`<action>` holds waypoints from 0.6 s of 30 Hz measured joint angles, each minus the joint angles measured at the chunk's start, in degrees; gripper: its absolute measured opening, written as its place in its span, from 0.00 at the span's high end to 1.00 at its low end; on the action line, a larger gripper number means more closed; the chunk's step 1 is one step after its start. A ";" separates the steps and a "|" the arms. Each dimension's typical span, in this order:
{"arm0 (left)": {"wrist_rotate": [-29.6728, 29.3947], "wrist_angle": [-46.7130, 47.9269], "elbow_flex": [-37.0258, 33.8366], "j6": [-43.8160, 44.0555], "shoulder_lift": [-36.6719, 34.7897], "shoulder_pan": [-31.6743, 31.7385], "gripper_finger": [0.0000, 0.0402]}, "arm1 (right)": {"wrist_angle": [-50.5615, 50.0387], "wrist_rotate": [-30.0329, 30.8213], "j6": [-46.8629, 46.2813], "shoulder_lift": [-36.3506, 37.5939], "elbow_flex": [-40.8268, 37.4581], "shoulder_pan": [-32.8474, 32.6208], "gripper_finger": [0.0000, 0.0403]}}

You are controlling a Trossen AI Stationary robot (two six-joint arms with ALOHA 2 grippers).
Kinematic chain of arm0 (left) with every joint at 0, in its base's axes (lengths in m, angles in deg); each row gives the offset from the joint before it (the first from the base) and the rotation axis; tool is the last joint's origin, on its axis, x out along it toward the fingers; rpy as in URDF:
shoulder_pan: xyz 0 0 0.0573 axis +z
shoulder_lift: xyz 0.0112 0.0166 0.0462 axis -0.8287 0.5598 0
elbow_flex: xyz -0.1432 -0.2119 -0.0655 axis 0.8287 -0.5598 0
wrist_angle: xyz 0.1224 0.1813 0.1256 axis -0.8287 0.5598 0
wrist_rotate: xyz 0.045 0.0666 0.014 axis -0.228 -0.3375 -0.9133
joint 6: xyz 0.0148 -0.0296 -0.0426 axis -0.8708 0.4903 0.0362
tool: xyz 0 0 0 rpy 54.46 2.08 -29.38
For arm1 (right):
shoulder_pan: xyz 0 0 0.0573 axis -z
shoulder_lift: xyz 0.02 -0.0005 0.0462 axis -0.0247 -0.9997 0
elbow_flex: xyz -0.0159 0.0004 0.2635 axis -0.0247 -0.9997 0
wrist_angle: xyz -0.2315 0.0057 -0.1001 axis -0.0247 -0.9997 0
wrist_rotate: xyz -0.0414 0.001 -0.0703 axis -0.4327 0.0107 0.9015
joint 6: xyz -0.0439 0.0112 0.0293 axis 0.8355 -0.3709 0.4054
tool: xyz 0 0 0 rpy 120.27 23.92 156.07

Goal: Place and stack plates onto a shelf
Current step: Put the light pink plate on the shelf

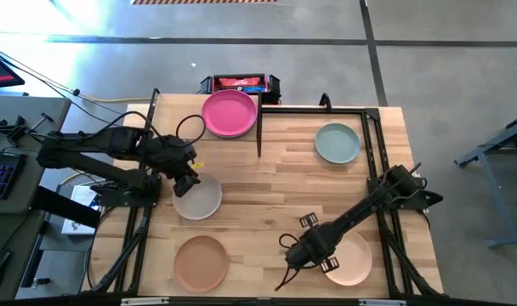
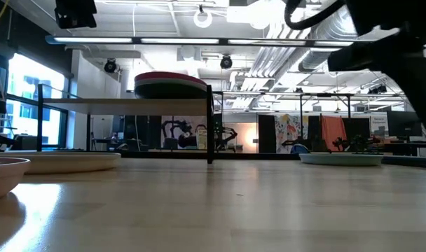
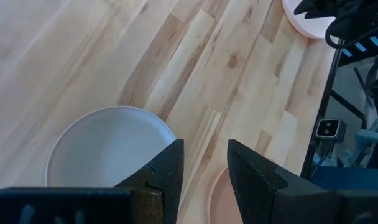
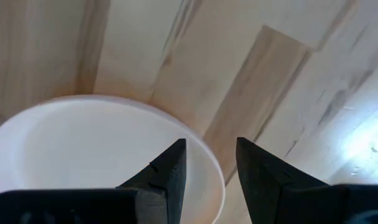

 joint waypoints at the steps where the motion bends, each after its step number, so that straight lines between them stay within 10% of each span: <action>1: 0.00 0.00 0.00 0.00 -0.02 0.00 0.72 | -0.02 0.00 0.00 -0.02 0.00 -0.32 0.71; 18: -0.76 0.02 -0.02 0.00 -0.04 0.02 0.72 | 0.56 -0.29 0.05 -0.04 -9.49 -1.16 0.71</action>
